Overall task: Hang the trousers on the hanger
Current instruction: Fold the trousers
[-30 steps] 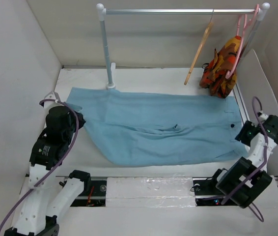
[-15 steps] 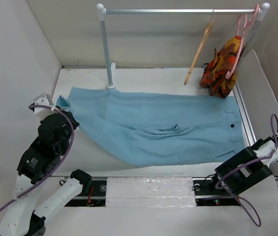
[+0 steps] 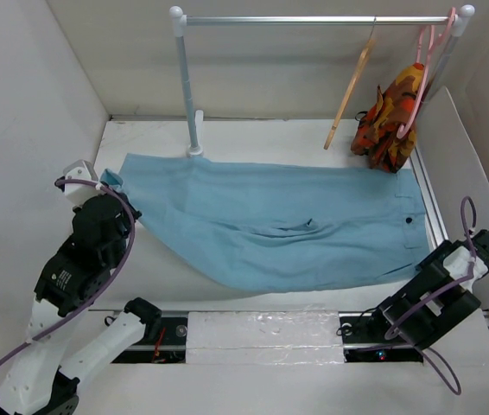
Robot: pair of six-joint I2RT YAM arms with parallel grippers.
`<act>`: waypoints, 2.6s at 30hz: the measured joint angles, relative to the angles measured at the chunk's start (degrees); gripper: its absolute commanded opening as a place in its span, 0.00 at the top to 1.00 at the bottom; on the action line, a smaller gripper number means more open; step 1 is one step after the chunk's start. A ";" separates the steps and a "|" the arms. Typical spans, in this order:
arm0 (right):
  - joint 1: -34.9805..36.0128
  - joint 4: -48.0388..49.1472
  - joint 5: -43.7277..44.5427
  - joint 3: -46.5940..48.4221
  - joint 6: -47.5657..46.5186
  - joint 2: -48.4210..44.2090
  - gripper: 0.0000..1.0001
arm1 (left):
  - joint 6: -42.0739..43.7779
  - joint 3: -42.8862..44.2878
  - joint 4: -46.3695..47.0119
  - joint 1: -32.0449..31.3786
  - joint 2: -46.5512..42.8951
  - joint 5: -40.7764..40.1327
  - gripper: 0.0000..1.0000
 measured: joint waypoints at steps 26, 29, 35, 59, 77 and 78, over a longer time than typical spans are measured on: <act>3.21 -6.08 5.49 2.10 0.85 -7.06 1.00 | 1.90 0.22 1.55 0.00 3.13 -3.65 1.00; 7.37 -10.64 7.34 10.01 -0.72 -6.56 1.00 | 2.05 0.63 1.60 0.00 4.07 -6.14 1.00; 12.02 -12.57 8.68 28.24 -6.56 1.27 1.00 | 2.03 -1.07 2.56 0.00 4.61 -10.43 1.00; 23.71 2.97 -3.15 55.04 3.67 43.56 1.00 | -4.22 8.17 12.74 32.61 49.11 5.35 1.00; 26.29 16.92 -7.19 57.05 11.13 47.71 0.24 | -1.64 31.63 13.29 33.31 71.78 6.40 0.23; 25.97 17.62 -7.65 53.40 10.91 44.74 0.24 | -1.53 29.55 14.21 33.40 69.94 7.32 0.23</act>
